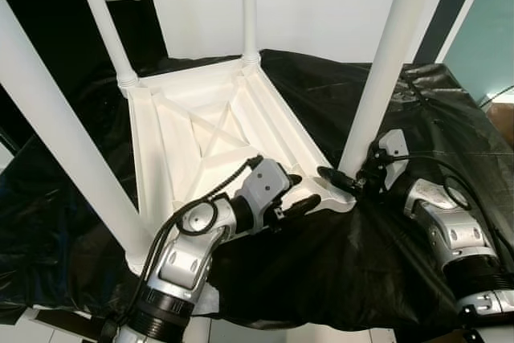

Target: Building children table

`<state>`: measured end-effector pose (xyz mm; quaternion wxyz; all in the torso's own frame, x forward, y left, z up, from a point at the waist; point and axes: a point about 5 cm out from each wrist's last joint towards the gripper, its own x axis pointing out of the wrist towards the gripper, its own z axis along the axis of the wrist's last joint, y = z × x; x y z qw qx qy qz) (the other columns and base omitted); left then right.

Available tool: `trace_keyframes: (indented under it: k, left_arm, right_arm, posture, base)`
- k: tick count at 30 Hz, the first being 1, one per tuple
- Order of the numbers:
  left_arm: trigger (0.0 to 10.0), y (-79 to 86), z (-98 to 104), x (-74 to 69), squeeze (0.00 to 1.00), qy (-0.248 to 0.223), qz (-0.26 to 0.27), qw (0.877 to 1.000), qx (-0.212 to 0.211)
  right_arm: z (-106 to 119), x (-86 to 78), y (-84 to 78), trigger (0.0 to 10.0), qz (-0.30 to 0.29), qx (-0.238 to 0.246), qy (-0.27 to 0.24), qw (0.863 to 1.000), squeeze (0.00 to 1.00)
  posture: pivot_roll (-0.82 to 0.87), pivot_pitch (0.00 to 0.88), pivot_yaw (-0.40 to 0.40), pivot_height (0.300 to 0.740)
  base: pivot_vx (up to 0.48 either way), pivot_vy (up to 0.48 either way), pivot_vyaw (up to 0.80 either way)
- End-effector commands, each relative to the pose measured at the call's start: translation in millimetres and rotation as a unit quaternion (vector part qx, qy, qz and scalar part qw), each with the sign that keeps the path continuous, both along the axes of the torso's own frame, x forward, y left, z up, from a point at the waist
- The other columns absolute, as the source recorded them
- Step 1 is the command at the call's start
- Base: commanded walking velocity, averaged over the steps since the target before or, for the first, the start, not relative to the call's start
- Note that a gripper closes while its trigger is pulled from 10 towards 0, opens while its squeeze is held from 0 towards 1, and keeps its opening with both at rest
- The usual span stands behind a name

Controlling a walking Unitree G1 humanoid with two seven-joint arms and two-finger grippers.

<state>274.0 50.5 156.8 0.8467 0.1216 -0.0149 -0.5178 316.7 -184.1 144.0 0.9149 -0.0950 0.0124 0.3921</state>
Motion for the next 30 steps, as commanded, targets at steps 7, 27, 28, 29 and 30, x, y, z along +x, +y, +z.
trace_keyframes:
  k: [7,27,28,29,30]
  left_arm:
    - [10.0,7.2,-7.8,0.4,0.00,0.009,0.033,0.999,0.007]
    - [10.0,20.3,-15.1,-7.4,0.00,0.026,0.039,0.998,0.038]
    - [10.0,20.3,-15.1,-7.4,0.00,0.026,0.039,0.998,0.038]
    - [10.0,20.4,-15.1,-7.7,0.00,0.026,0.039,0.998,0.038]
    - [10.0,20.1,-14.9,-8.3,0.00,0.026,0.039,0.998,0.037]
  right_arm:
    - [-15.6,-8.1,-2.2,1.6,-0.020,0.017,0.026,0.999,0.00]
    - [-47.2,-35.6,29.2,10.0,-0.479,0.068,0.024,0.875,0.00]
    - [-47.2,-35.6,29.2,10.0,-0.479,0.068,0.024,0.875,0.00]
    - [-48.2,-36.3,33.2,10.0,-0.478,0.069,0.029,0.875,0.00]
    - [-46.5,-36.9,36.3,10.0,-0.475,0.067,0.024,0.877,0.00]
  posture:
    - [-0.05,0.000,-0.030,0.740]
    - [-0.04,0.000,0.016,0.740]
    - [-0.04,0.000,0.016,0.740]
    - [-0.04,0.000,0.016,0.740]
    - [-0.04,0.000,0.017,0.740]
  base:
    - [0.000,0.000,0.00]
    - [0.000,0.000,0.00]
    - [0.000,0.000,0.00]
    - [0.000,0.000,0.00]
    - [0.000,0.000,0.00]
